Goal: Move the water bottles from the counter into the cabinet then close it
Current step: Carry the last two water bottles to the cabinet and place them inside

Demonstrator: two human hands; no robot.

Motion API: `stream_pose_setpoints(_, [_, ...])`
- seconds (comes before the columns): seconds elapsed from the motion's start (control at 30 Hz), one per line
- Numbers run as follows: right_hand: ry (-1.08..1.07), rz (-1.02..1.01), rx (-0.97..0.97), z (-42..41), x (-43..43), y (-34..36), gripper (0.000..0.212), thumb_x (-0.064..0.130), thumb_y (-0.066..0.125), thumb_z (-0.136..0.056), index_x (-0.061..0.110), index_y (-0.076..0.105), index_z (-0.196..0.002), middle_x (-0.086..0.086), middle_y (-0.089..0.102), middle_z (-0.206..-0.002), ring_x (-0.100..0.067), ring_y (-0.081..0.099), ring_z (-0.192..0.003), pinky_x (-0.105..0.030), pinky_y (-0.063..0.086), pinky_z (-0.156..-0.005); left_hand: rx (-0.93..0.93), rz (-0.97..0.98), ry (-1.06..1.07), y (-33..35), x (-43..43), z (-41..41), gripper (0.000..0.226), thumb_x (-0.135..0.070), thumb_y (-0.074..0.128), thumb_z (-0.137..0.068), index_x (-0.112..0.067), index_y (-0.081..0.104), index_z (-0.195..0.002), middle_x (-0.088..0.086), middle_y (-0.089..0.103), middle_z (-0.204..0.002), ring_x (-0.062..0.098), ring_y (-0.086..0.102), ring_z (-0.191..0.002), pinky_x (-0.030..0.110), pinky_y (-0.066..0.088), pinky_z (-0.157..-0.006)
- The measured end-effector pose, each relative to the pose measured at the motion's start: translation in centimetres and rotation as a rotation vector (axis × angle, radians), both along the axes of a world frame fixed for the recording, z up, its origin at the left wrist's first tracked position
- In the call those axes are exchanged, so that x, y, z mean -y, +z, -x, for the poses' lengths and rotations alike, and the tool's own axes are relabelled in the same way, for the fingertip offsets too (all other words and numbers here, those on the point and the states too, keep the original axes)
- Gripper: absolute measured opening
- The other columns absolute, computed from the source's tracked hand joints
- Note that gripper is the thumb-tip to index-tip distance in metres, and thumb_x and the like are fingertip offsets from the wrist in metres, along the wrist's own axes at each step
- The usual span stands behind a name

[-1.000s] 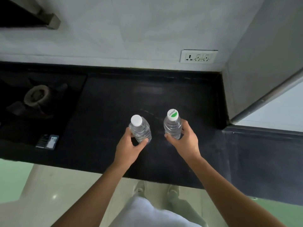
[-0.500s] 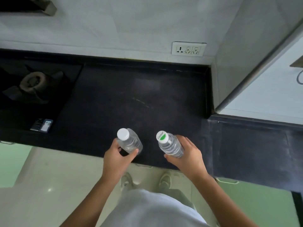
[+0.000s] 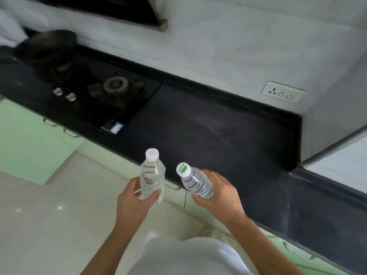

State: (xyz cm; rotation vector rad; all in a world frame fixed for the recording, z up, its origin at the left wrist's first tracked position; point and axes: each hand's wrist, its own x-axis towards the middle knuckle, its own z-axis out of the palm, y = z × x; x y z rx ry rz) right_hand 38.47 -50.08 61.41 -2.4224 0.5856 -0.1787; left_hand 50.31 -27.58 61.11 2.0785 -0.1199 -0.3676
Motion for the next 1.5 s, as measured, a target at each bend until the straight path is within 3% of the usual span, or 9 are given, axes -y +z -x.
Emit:
stream_pose_setpoints(0.13, [0.115,-0.090,-0.029,-3.0,-6.8,0.1,0.059,0.045,0.080,-0.065,0.039,0.057,-0.120,0.021,0.066,-0.106,-0.005,0.063,-0.096,-0.027,0.054,-0.082,-0.028,0.023,0.221,-0.2,-9.7,0.5,0.046,-0.033,0.089,-0.073,-0.030,0.065,-0.111,-0.015,0.072,-0.107,0.010,0.072,-0.093,0.027,0.054,-0.080])
stream_pose_setpoints(0.4, [0.302,-0.318,-0.087,-8.5,-22.3,-1.2,0.052,0.046,0.086,-0.063,0.061,0.052,-0.099,0.030,0.067,-0.093,0.002,0.065,-0.089,-0.029,0.057,-0.081,-0.035,-0.019,0.589,0.0,-28.2,4.6,0.047,-0.029,0.089,-0.072,-0.026,0.063,-0.110,-0.014,0.071,-0.106,0.008,0.070,-0.093,0.023,0.051,-0.077])
stream_pose_setpoints(0.5, [0.377,-0.360,-0.112,-10.7,-26.4,-1.2,0.049,0.046,0.085,-0.064,0.055,0.056,-0.102,0.028,0.069,-0.095,0.003,0.066,-0.088,-0.031,0.058,-0.081,-0.034,-0.012,0.714,0.3,-32.4,5.5,0.044,-0.025,0.089,-0.072,-0.027,0.061,-0.107,-0.014,0.070,-0.105,0.006,0.069,-0.094,0.024,0.052,-0.079])
stream_pose_setpoints(0.7, [0.565,-0.328,-0.124,-16.9,-31.5,-0.9,0.052,0.046,0.088,-0.065,0.060,0.052,-0.100,0.035,0.066,-0.098,0.007,0.065,-0.091,-0.018,0.053,-0.077,-0.058,-0.010,0.860,0.4,-36.8,3.5,0.045,-0.025,0.089,-0.072,-0.032,0.052,-0.096,-0.014,0.069,-0.099,0.004,0.067,-0.090,0.026,0.052,-0.072])
stream_pose_setpoints(0.97, [0.796,-0.328,-0.176,-29.3,-39.2,-2.4,0.058,0.049,0.088,-0.064,0.056,0.052,-0.109,0.042,0.061,-0.099,0.015,0.062,-0.090,-0.004,0.046,-0.072,-0.082,-0.054,1.012,-0.5,-41.5,-4.0,0.042,-0.021,0.090,-0.072,-0.021,0.053,-0.092,-0.008,0.070,-0.095,0.003,0.068,-0.090,0.016,0.050,-0.065])
stream_pose_setpoints(1.07, [0.895,-0.341,-0.209,-34.3,-43.2,-2.4,0.062,0.049,0.087,-0.063,0.044,0.058,-0.117,0.033,0.068,-0.102,0.009,0.066,-0.091,-0.011,0.052,-0.075,-0.086,-0.056,1.121,0.3,-43.6,-6.7,0.041,-0.022,0.090,-0.072,-0.019,0.054,-0.093,-0.006,0.070,-0.096,0.005,0.069,-0.091,0.017,0.049,-0.067])
stream_pose_setpoints(1.23, [1.135,-0.336,-0.213,-41.4,-50.7,-1.6,0.055,0.045,0.089,-0.064,0.046,0.058,-0.110,0.032,0.069,-0.096,0.012,0.064,-0.088,-0.012,0.051,-0.074,-0.064,-0.031,1.343,1.7,-47.0,-9.0,0.044,-0.027,0.091,-0.069,-0.023,0.055,-0.094,-0.008,0.072,-0.097,0.006,0.071,-0.092,0.028,0.055,-0.071])
stream_pose_setpoints(1.33, [1.226,-0.337,-0.212,-44.4,-55.5,-0.8,0.063,0.047,0.088,-0.062,0.044,0.057,-0.117,0.028,0.069,-0.099,0.006,0.065,-0.091,-0.017,0.052,-0.078,-0.054,-0.046,1.453,2.2,-49.2,-9.8,0.045,-0.029,0.091,-0.066,-0.025,0.056,-0.094,-0.010,0.072,-0.098,0.008,0.071,-0.093,0.035,0.058,-0.075])
stream_pose_setpoints(1.5, [1.278,-0.345,-0.210,-48.4,-62.3,-1.2,0.057,0.041,0.089,-0.064,0.042,0.060,-0.113,0.028,0.069,-0.095,0.014,0.063,-0.088,-0.003,0.045,-0.073,-0.061,-0.042,1.537,1.2,-53.9,-12.8,0.046,-0.028,0.093,-0.064,-0.025,0.057,-0.092,-0.009,0.072,-0.096,0.008,0.073,-0.091,0.032,0.058,-0.074])
